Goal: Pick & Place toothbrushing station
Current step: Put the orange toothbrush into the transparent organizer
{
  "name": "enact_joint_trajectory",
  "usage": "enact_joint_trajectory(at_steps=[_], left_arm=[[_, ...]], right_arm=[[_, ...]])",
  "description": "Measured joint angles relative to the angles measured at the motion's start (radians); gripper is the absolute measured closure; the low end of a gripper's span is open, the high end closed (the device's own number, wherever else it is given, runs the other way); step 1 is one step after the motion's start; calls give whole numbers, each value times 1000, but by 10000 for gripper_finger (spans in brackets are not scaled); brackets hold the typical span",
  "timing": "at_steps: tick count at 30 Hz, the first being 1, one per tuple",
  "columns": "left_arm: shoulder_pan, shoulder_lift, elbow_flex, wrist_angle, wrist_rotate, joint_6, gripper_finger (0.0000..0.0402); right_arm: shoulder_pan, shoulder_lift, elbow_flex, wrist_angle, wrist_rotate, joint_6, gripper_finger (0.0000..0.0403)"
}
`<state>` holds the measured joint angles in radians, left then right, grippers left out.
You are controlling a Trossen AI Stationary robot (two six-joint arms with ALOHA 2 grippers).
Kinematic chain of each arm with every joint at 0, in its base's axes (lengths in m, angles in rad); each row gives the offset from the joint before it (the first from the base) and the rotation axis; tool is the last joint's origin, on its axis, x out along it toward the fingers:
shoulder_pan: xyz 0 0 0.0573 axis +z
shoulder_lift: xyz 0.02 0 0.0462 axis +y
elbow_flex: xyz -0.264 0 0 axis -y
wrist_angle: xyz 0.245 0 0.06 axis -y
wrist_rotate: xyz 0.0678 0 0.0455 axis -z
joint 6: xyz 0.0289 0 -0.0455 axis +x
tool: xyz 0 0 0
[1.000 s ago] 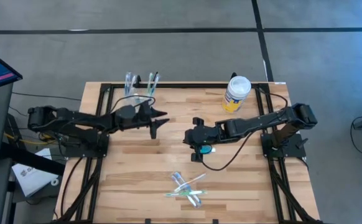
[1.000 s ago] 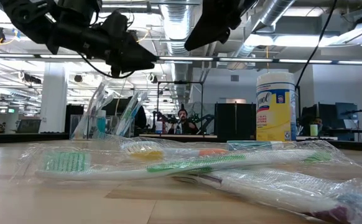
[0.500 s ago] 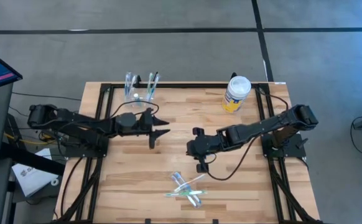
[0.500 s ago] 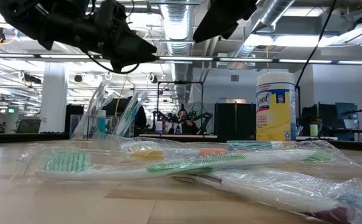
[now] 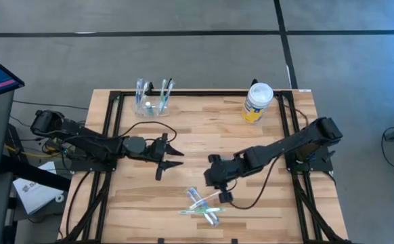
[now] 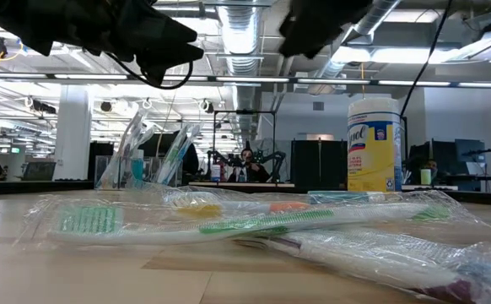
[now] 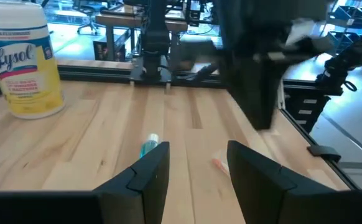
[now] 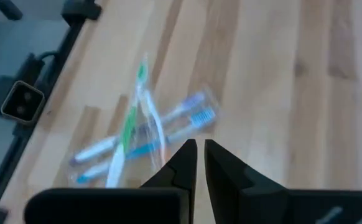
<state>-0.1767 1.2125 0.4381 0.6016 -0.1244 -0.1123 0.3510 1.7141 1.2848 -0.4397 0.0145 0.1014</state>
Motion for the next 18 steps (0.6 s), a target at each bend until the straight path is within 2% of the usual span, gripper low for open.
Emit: enact_joint_trajectory(at_steps=[7, 18], left_arm=[[0, 0, -4, 0, -9, 0, 247], [0, 0, -10, 0, -14, 0, 247]], right_arm=[[8, 116, 1, 88, -120, -22, 371], [-1, 260, 3, 197, -184, -54, 340]])
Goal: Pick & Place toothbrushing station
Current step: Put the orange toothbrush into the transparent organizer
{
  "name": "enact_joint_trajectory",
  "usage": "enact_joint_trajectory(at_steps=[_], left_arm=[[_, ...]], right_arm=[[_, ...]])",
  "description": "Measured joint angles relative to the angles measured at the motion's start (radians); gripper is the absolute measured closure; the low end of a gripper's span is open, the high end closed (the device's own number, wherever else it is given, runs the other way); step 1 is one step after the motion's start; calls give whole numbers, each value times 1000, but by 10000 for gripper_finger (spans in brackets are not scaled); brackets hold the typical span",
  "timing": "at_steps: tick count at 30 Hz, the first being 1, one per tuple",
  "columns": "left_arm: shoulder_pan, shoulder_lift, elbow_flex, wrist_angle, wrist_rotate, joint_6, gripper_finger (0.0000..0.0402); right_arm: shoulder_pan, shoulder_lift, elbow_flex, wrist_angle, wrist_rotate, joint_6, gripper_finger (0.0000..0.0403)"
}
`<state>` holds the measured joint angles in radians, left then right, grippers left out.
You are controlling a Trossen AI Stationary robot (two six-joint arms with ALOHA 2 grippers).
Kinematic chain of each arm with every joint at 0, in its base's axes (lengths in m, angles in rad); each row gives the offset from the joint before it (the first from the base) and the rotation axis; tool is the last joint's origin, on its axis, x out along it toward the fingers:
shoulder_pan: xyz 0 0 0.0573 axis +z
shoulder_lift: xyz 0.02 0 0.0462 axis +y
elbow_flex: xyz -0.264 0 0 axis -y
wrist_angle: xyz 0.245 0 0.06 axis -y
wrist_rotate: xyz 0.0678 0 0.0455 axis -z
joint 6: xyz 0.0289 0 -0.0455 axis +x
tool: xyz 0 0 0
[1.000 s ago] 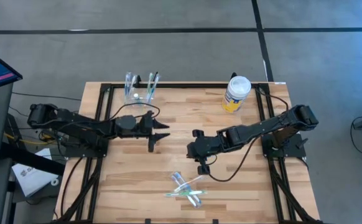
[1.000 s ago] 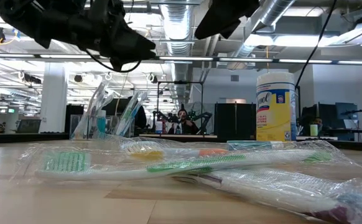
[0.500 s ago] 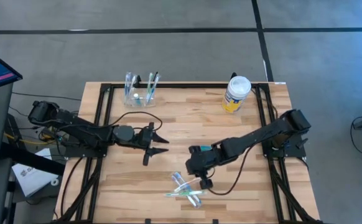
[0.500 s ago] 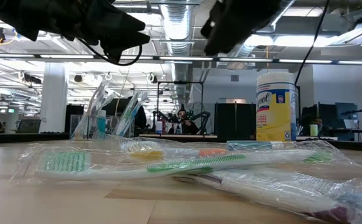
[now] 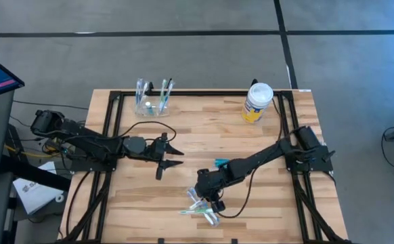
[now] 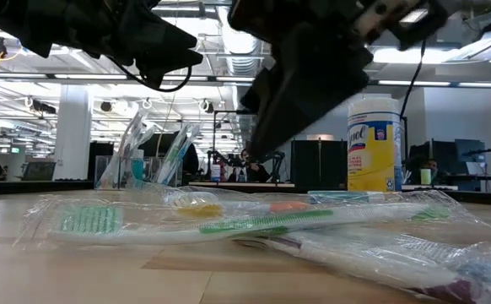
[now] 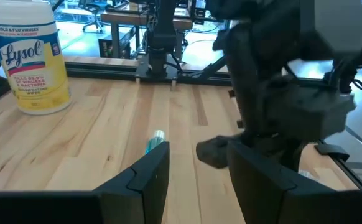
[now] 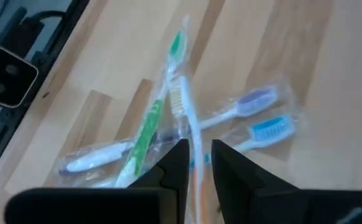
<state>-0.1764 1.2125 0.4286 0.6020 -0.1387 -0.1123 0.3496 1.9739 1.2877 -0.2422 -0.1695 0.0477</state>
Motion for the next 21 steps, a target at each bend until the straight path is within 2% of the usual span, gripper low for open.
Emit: enact_joint_trajectory(at_steps=[6, 21], left_arm=[[0, 0, -3, 3, 0, 0, 247], [0, 0, -5, 5, 1, 0, 247]], right_arm=[[-12, 45, 6, 15, -91, 15, 316], [-10, 43, 9, 42, -46, -3, 299]])
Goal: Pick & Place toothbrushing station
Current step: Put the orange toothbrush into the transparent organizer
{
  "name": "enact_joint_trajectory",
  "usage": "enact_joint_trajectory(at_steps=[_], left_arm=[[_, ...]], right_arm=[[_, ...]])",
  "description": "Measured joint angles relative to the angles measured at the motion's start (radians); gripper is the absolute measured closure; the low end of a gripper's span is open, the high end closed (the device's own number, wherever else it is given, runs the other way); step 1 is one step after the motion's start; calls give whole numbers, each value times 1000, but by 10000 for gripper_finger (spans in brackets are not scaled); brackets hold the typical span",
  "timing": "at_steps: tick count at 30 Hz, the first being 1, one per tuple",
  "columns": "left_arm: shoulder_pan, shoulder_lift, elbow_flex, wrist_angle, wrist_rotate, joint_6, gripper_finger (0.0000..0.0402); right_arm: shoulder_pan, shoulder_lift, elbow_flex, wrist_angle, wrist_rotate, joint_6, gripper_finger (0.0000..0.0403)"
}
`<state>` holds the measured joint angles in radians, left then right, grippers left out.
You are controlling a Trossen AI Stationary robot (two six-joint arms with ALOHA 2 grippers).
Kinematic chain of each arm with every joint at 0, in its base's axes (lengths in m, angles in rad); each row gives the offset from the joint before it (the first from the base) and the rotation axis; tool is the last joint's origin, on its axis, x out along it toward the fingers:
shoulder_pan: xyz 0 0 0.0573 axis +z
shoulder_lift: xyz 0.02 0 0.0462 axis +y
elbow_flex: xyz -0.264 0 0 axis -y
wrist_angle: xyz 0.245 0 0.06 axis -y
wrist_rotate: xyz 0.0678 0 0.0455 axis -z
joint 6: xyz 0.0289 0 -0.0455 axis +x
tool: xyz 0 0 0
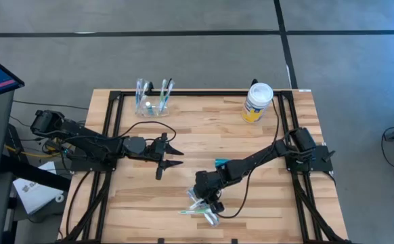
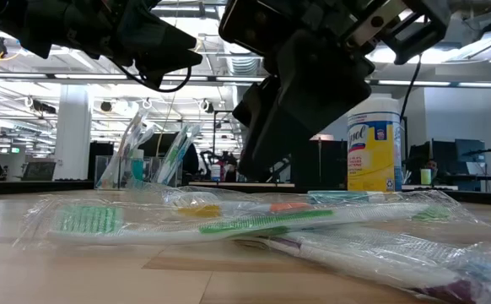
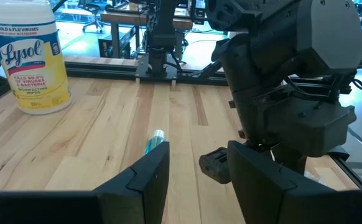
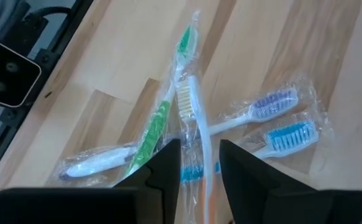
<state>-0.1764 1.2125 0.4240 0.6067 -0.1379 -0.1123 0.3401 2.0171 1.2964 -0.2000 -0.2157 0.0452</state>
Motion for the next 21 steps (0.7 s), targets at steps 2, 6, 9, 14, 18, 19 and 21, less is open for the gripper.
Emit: enact_joint_trajectory(at_steps=[2, 6, 9, 14, 18, 19, 21], left_arm=[[0, 0, 0, 0, 0, 0, 247], [0, 0, 0, 0, 0, 0, 247], [0, 0, 0, 0, 0, 0, 247], [0, 0, 0, 0, 1, 0, 247], [0, 0, 0, 0, 1, 0, 247], [0, 0, 0, 0, 1, 0, 247], [0, 0, 0, 0, 3, 0, 247]], right_arm=[[0, 0, 0, -1, 0, 0, 299], [0, 0, 0, -3, 0, 0, 299], [2, 0, 0, -3, -1, 4, 299], [6, 0, -11, 0, 0, 6, 300], [8, 0, -11, 1, 0, 8, 300], [7, 0, -11, -1, 0, 8, 300], [6, 0, -11, 0, 0, 8, 300]])
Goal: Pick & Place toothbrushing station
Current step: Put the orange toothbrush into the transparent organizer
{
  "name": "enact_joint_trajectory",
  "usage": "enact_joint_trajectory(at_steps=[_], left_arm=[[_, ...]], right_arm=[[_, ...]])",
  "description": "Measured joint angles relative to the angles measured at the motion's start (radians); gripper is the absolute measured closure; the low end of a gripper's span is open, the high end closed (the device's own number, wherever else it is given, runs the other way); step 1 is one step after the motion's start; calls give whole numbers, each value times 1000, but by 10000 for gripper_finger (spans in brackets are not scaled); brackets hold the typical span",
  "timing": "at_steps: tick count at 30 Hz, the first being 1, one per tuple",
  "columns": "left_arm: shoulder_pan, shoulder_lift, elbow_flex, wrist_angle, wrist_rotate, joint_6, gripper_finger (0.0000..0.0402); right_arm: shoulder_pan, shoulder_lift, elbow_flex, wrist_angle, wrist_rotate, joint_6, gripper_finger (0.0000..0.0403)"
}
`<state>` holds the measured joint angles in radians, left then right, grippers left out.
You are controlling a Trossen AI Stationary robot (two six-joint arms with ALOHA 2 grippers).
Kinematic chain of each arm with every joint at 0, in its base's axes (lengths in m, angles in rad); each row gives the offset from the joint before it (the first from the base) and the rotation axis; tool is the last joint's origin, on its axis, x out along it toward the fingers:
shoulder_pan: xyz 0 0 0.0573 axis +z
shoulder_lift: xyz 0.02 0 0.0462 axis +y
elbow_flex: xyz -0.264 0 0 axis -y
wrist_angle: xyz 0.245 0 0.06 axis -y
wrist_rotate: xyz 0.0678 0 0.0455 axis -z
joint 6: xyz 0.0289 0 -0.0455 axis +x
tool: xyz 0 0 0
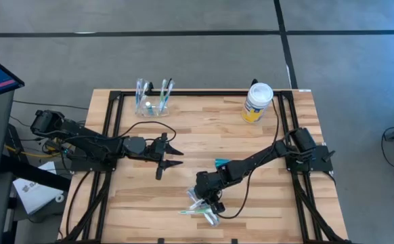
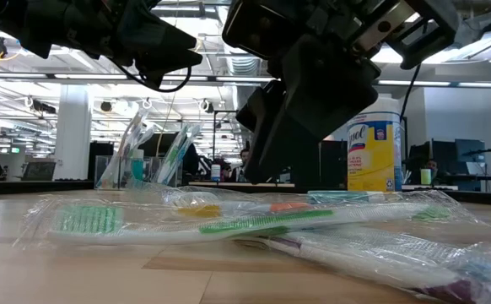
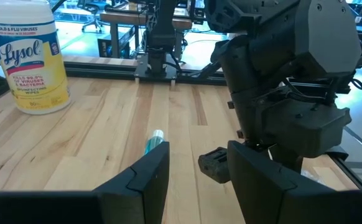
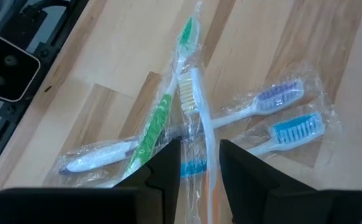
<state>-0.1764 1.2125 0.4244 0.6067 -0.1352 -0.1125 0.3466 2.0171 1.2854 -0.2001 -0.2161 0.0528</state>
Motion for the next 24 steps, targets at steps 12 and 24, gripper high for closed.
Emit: enact_joint_trajectory(at_steps=[12, 24], left_arm=[[0, 0, 0, 0, 0, 0, 247], [0, 0, 0, 0, -4, 0, 247]], right_arm=[[0, 0, 0, -2, -3, 11, 300], [0, 0, 0, -31, -3, 27, 292]])
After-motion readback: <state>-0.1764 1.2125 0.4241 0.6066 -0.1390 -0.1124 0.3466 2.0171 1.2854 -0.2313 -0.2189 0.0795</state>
